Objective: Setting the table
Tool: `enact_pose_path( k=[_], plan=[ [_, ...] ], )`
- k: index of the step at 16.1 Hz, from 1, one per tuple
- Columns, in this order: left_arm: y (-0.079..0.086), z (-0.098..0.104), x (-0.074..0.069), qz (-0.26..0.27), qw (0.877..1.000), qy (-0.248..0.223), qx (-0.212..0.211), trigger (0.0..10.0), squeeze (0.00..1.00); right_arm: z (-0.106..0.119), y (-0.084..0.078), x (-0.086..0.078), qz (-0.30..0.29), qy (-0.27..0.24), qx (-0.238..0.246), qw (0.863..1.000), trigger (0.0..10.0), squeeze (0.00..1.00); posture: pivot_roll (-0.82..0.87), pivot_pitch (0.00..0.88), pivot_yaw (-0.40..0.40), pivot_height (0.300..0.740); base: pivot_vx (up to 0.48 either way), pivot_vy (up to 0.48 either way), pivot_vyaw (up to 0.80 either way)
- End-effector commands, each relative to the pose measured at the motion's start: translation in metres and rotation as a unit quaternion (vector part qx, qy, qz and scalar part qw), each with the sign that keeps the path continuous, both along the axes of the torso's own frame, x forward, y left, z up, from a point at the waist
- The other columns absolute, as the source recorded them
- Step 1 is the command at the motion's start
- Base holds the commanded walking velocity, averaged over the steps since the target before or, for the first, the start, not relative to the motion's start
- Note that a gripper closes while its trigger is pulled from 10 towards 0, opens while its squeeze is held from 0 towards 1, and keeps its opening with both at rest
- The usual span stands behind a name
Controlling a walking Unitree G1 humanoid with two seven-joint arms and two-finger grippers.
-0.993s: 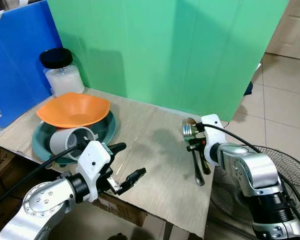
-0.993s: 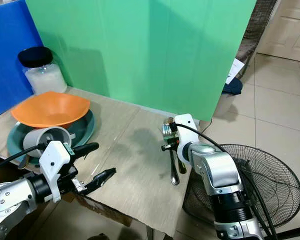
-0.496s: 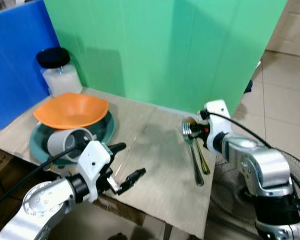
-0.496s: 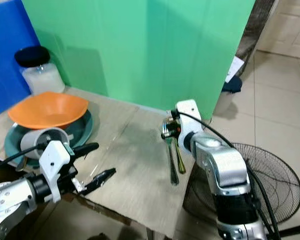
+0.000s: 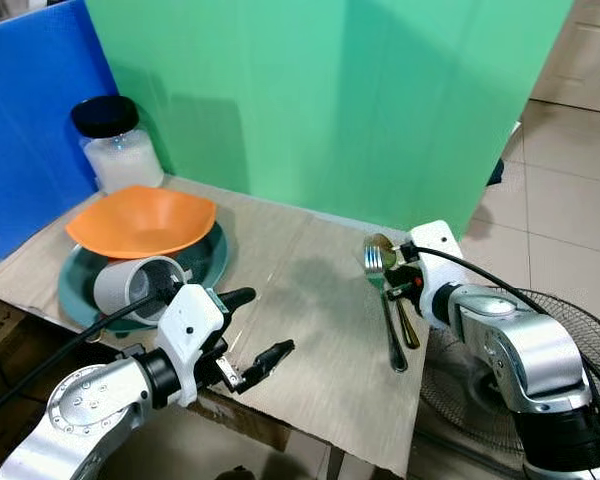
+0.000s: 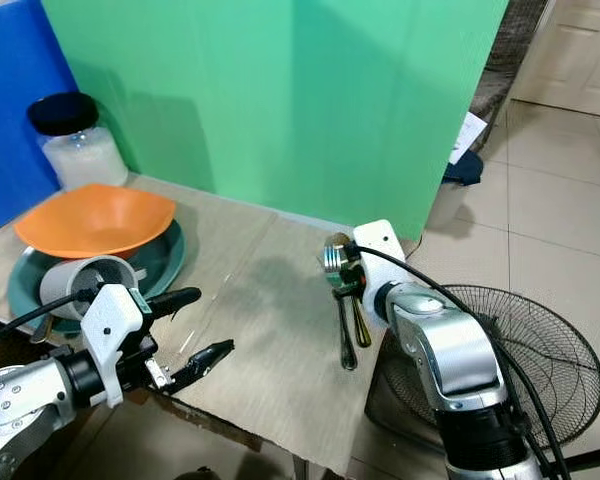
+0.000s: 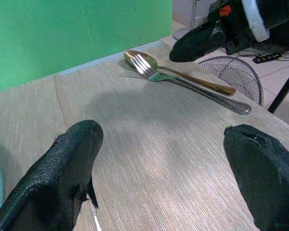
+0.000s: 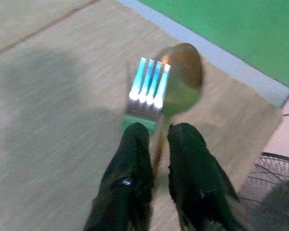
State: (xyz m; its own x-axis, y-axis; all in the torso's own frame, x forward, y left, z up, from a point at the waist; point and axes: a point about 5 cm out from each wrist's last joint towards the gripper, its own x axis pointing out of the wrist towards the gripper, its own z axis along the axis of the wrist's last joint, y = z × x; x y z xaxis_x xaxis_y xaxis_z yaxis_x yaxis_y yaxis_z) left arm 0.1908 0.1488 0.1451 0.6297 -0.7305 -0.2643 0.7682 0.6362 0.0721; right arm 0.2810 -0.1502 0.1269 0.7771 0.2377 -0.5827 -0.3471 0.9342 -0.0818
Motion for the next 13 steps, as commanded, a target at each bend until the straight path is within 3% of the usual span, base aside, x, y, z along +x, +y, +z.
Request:
enact_pose_path(
  k=[1, 5, 6, 7, 8, 13],
  plan=[
    [0.0, -0.001, 0.0, -0.005, 1.0, 0.0, 0.009, 10.0, 0.0, 0.001, 0.0, 0.003, 0.0, -0.009, -0.004, 1.0, 10.0, 1.0, 0.15, 0.0, 0.032, 0.74, 0.0, 0.0, 0.0],
    [0.0, -0.001, 0.0, -0.005, 1.0, -0.002, 0.01, 10.0, 0.0, -0.003, 0.005, 0.008, 0.003, -0.019, -0.012, 1.0, 10.0, 1.0, 0.15, 0.0, 0.029, 0.74, 0.0, 0.0, 0.0],
    [0.0, -0.001, 0.0, -0.005, 1.0, -0.003, 0.01, 10.0, 0.0, -0.005, 0.007, 0.011, 0.003, -0.024, -0.017, 1.0, 10.0, 0.67, 0.15, 0.0, 0.026, 0.74, 0.0, 0.0, 0.0],
    [0.0, -0.001, 0.001, -0.004, 1.0, -0.003, 0.011, 10.0, 0.0, -0.006, 0.008, 0.012, 0.003, -0.026, -0.02, 0.999, 10.0, 0.44, 0.15, 0.0, 0.026, 0.74, 0.0, 0.0, 0.0],
    [0.0, -0.001, 0.001, -0.004, 1.0, -0.004, 0.011, 10.0, 0.0, -0.007, 0.007, 0.013, 0.001, -0.026, -0.024, 0.999, 10.0, 0.0, 0.15, 0.0, 0.026, 0.74, 0.0, 0.0, 0.0],
    [0.0, -0.001, 0.0, -0.003, 1.0, -0.006, 0.012, 10.0, 0.0, -0.018, -0.002, 0.016, -0.025, -0.014, -0.064, 0.998, 10.0, 0.0, 0.16, 0.0, 0.021, 0.74, 0.0, 0.0, 0.0]
  ],
)
